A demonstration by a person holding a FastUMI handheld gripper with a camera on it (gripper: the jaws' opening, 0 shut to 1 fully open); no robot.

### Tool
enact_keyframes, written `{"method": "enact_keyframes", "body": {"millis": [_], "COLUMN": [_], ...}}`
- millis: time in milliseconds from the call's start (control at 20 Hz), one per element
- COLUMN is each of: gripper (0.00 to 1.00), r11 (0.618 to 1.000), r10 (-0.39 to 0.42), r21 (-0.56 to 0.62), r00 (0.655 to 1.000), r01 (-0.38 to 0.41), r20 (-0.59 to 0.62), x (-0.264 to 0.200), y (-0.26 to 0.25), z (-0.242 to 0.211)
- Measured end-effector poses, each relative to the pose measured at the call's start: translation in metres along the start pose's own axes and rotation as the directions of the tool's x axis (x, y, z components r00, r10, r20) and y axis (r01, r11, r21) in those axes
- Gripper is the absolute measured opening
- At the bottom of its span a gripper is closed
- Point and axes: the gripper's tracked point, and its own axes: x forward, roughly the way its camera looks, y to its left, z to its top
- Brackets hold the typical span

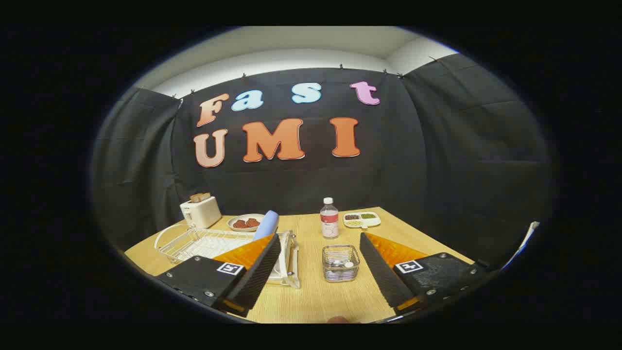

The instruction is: Take the plate from the dish rack, then take the spoon from the basket and place it into the plate.

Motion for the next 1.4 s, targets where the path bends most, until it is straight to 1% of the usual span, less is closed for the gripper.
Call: {"method": "enact_keyframes", "body": {"millis": [250,500,700,850,1100,1250,1400], "gripper": [0.97,0.97,0.97,0.97,0.97,0.97,0.97], "r11": [1.000,0.998,0.999,0.999,0.998,0.997,0.996], "r10": [-0.003,0.037,0.026,0.033,0.063,0.073,0.071], "r21": [0.003,0.058,0.043,0.026,0.006,-0.024,-0.030], "r00": [1.000,0.998,0.998,0.997,0.993,0.989,0.978], "r01": [0.003,-0.035,-0.023,-0.031,-0.063,-0.076,-0.078], "r20": [-0.007,-0.042,-0.061,-0.071,-0.098,-0.132,-0.196], "x": [0.002,0.003,0.009,0.016,0.044,0.069,0.098], "y": [0.000,0.010,0.011,0.021,0.050,0.070,0.087], "z": [0.000,-0.007,-0.012,-0.010,-0.004,-0.004,-0.015]}}
